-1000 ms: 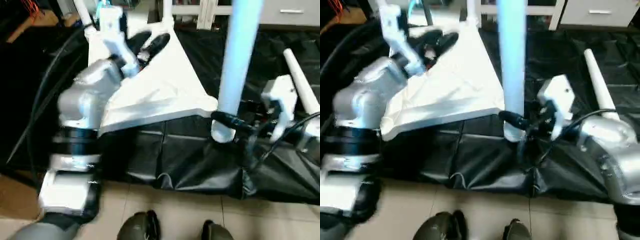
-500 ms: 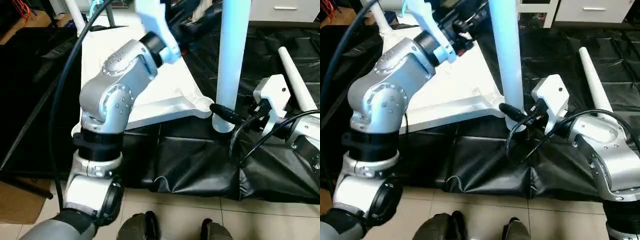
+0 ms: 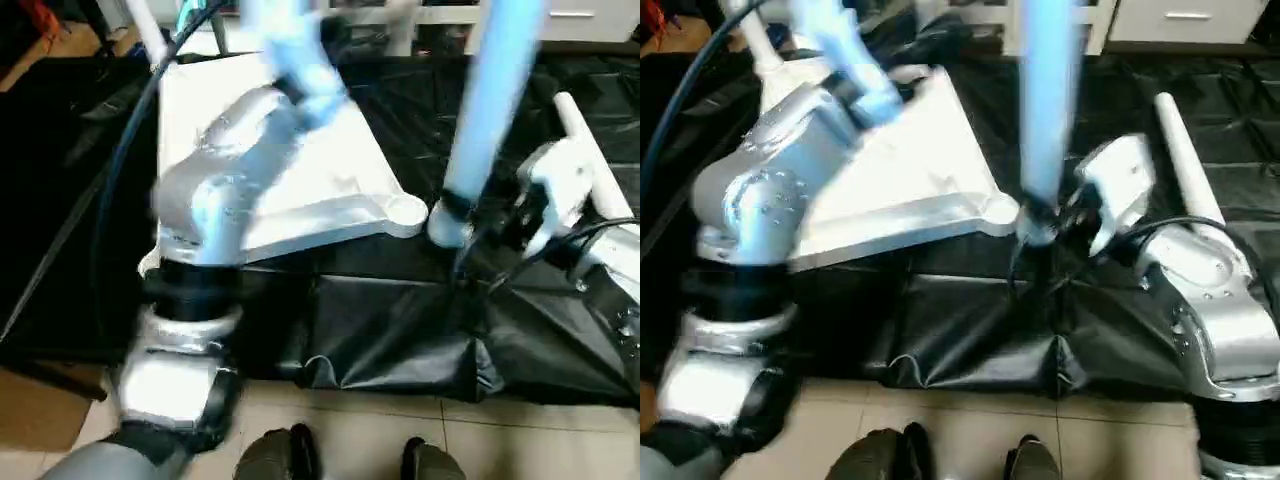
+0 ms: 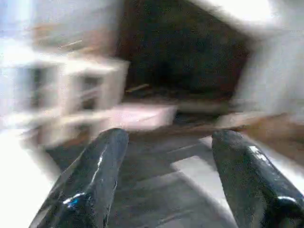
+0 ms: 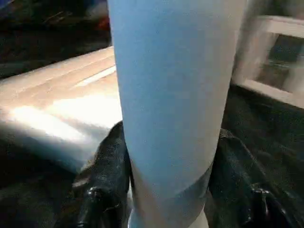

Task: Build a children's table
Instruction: Pick table leg

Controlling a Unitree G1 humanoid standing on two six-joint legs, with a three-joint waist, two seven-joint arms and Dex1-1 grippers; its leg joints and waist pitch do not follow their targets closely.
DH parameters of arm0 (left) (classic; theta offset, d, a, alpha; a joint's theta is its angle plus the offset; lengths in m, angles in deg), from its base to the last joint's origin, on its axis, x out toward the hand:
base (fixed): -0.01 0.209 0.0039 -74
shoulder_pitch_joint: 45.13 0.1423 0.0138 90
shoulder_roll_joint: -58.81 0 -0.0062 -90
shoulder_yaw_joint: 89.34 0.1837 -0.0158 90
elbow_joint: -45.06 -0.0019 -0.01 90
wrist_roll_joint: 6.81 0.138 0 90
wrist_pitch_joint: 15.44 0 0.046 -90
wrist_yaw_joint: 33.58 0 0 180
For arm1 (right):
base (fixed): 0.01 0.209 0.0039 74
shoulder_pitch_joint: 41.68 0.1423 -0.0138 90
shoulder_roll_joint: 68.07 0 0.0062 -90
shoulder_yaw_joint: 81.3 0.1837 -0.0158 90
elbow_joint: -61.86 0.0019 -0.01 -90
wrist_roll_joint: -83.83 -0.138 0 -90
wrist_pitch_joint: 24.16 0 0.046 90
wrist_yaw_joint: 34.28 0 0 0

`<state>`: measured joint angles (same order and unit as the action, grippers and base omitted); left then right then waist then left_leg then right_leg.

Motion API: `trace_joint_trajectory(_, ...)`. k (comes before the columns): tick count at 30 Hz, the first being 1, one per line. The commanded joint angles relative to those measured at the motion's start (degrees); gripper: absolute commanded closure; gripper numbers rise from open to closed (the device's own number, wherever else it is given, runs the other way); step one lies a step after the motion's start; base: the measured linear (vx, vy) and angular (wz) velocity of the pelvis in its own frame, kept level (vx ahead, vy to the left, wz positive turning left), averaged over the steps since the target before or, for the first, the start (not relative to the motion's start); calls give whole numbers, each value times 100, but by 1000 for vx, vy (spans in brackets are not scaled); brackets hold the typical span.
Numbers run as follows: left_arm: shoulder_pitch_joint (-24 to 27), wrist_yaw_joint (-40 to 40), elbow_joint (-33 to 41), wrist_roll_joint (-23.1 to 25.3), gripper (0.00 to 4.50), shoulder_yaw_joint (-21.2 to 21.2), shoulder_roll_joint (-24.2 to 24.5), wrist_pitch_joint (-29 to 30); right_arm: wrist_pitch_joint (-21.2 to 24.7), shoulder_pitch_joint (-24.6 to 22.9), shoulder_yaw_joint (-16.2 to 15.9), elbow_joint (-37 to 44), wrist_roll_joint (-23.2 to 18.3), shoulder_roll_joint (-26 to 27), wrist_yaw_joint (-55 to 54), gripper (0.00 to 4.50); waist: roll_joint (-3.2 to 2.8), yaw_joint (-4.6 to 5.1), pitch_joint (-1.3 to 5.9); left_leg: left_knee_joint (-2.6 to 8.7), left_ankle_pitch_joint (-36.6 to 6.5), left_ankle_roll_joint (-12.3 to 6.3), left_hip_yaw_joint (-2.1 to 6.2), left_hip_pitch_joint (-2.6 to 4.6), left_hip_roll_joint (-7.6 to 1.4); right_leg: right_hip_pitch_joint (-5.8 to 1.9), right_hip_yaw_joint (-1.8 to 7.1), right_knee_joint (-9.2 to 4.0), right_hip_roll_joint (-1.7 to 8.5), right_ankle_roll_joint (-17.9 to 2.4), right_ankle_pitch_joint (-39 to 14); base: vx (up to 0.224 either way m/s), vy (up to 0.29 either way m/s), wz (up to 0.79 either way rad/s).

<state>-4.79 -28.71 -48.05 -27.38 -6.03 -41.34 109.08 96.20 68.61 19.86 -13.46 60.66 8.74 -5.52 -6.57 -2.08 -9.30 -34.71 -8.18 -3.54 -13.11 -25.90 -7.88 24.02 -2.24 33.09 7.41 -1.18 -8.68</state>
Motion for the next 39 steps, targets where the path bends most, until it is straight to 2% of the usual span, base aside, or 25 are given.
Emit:
trace_joint_trajectory(1,485,-297,78,564,121,-145,247,-309,580,-32,659,294,-305,119,-655,264,188,8,643,458,-1193,-384,356,320,-393,-225,45,-308,109,-741,-1369,0,0,0)
trace_joint_trajectory(2,485,-297,78,564,121,-145,247,-309,580,-32,659,294,-305,119,-655,264,151,20,673,460,-1132,-361,353,347,-408,-202,36,-295,91,-708,-1325,0,0,0)
trace_joint_trajectory(3,818,-220,217,474,121,-297,285,-305,729,-249,743,622,-374,141,-711,264,130,3,718,445,-1037,-315,340,409,-423,-166,35,-281,71,-740,-1129,0,0,0)
trace_joint_trajectory(4,818,-220,217,474,121,-297,285,-305,729,-249,743,622,-374,141,-711,264,124,2,709,450,-999,-309,330,409,-421,-150,37,-276,61,-764,-1023,0,0,0)
trace_joint_trajectory(6,1345,-210,482,430,121,-391,197,-360,438,-420,751,884,-191,218,-822,264,116,-29,708,464,-1071,-272,327,402,-443,-145,33,-261,87,-802,-898,0,0,0)
trace_joint_trajectory(8,1917,-302,652,627,121,-243,88,-631,24,-553,772,943,243,377,-1147,264,128,-32,702,470,-1093,-260,309,392,-435,-120,39,-273,85,-742,-911,0,0,0)
trace_joint_trajectory(10,2379,-403,760,765,121,30,70,-700,132,-735,843,1017,144,535,-1266,264,121,-36,707,475,-1259,-250,306,382,-420,-127,52,-302,104,-586,-1211,0,0,0)
trace_joint_trajectory(12,2820,-325,921,973,121,426,10,-1085,176,-1088,778,1247,-19,694,-1228,264,172,-42,690,494,-1472,-228,309,392,-434,-104,79,-375,108,-429,-1496,0,0,0)
trace_joint_trajectory(13,2828,-325,924,973,121,428,-3,-1100,179,-1097,775,1256,-21,698,-1230,264,148,-55,689,504,-1522,-199,324,386,-447,-111,84,-363,119,-396,-1546,0,0,0)
trace_joint_trajectory(15,2956,-375,844,1199,121,565,-141,-1537,230,-1185,722,1322,-65,801,-1283,264,153,-26,669,553,-1887,36,344,402,-448,-82,72,-383,75,-303,-1804,0,0,0)
trace_joint_trajectory(16,2987,-352,828,1227,121,614,-159,-1589,203,-1196,692,1315,-48,812,-1280,264,151,-11,614,586,-2238,199,355,403,-442,-57,73,-411,81,-196,-2084,0,0,0)
trace_joint_trajectory(18,3038,-335,830,1259,121,686,-217,-1608,143,-1215,621,1294,-2,807,-1242,264,159,23,582,609,-2689,468,384,431,-432,-37,85,-425,92,-34,-2436,0,0,0)
trace_joint_trajectory(20,3059,-328,835,1282,121,728,-259,-1645,134,-1219,581,1273,-35,827,-1198,264,167,78,551,629,-2936,620,402,420,-415,-34,82,-441,94,47,-2564,0,0,0)
trace_joint_trajectory(24,3227,-322,840,1401,121,943,-335,-1937,-11,-1388,220,1256,20,865,-980,264,191,161,471,632,-3446,734,458,412,-395,-11,66,-526,120,241,-3228,0,0,0)
trace_joint_trajectory(28,3244,-310,809,1470,121,933,-309,-1977,53,-1406,237,1338,-97,923,-967,264,193,252,428,652,-3971,886,497,457,-378,12,20,-553,89,244,-3458,0,0,0)
trace_joint_trajectory(30,3292,-230,845,1446,121,961,-293,-2040,98,-1428,236,1388,-134,917,-972,264,146,322,364,774,-4577,1033,516,456,-393,-38,-108,-536,-7,296,-3631,-26,4,-6)
trace_joint_trajectory(31,3318,-196,874,1438,121,983,-319,-2047,104,-1444,236,1389,-146,906,-941,264,102,346,336,1021,-5026,1171,478,377,-460,-177,-194,-313,-143,191,-3203,-52,8,-12)
trace_joint_trajectory(32,3333,-179,897,1436,121,995,-337,-2046,102,-1459,235,1392,-146,902,-925,264,81,316,337,1203,-5197,1223,421,289,-518,-300,-201,-54,-209,90,-2776,-65,7,-4)
trace_joint_trajectory(33,3345,-157,916,1439,121,1014,-342,-2058,93,-1478,226,1398,-145,902,-922,264,92,96,369,1586,-5399,1265,172,62,-600,-580,-169,704,-297,-15,-1823,-87,-28,13)
trace_joint_trajectory(34,3351,-137,923,1447,121,1034,-339,-2083,80,-1493,216,1399,-144,903,-926,264,319,52,428,1282,-4398,1244,-34,384,-467,-345,178,438,-123,110,-2975,-87,-28,13)
trace_joint_trajectory(35,3342,-147,927,1466,121,1057,-342,-2064,81,-1491,198,1390,-141,908,-935,264,319,52,428,1282,-4398,1244,-34,384,-467,-345,178,438,-123,110,-2975,-31,-101,25)
trace_joint_trajectory(36,3336,-158,924,1482,121,1073,-347,-2057,68,-1492,180,1379,-142,906,-943,264,356,106,361,-484,-929,390,706,752,58,113,820,-982,652,276,-6331,55,-86,1)
trace_joint_trajectory(37,3315,-285,893,1476,121,1008,-428,-2014,75,-1473,153,1353,-149,909,-937,264,373,288,190,-592,-853,269,836,494,196,-165,682,-903,588,146,-6570,55,-86,1)
trace_joint_trajectory(38,3310,-315,884,1476,121,990,-450,-2005,77,-1468,148,1346,-149,911,-933,264,316,225,122,-387,-1450,526,893,510,93,-283,362,-693,411,60,-6283,0,0,0)
trace_joint_trajectory(39,3289,-366,862,1533,121,988,-438,-1920,82,-1456,138,1328,-142,914,-927,264,280,283,263,212,-2793,695,927,828,-163,-86,117,-412,-145,-190,-4459,-62,18,23)
